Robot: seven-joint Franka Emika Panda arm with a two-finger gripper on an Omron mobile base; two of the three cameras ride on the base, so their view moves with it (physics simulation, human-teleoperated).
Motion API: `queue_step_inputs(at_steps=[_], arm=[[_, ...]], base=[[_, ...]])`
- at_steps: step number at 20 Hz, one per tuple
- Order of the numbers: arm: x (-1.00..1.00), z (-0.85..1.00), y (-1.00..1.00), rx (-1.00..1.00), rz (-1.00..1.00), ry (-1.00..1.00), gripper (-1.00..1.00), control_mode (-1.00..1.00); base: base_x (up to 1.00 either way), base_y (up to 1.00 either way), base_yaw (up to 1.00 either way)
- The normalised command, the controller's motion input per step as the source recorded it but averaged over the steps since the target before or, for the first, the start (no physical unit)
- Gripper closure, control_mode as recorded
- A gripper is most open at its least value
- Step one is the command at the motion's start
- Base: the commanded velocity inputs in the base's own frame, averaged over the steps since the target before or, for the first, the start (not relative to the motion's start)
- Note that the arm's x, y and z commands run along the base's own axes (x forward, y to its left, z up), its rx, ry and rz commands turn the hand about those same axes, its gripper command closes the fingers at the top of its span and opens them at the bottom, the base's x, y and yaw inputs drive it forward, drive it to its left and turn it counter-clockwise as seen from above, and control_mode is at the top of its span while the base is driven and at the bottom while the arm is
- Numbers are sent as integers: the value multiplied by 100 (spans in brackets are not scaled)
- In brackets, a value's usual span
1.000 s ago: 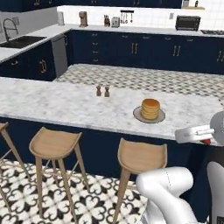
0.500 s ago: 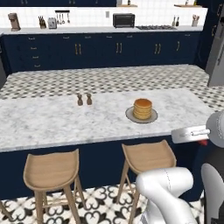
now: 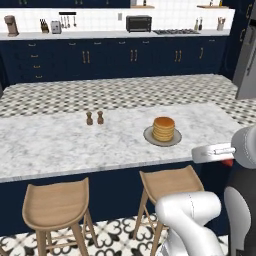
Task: Take the strawberry from the fridge and place it on top of the pancake, located on the dining counter.
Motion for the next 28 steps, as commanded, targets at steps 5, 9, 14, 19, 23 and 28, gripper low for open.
queue_step_inputs(at_steps=[5, 9, 14, 19, 23, 28], arm=[[0, 0, 0, 0, 0, 0, 100, 100], [75, 0, -23, 0, -5, 11, 100, -100], [100, 0, -64, 7, 0, 19, 100, -100], [89, -40, -38, 0, 0, 4, 100, -100], [96, -54, -1, -5, -7, -1, 100, -100], [100, -12, 0, -1, -13, 6, 100, -100]], base=[[66, -33, -9], [19, -8, -4], [0, 0, 0], [0, 0, 0], [0, 0, 0], [0, 0, 0]])
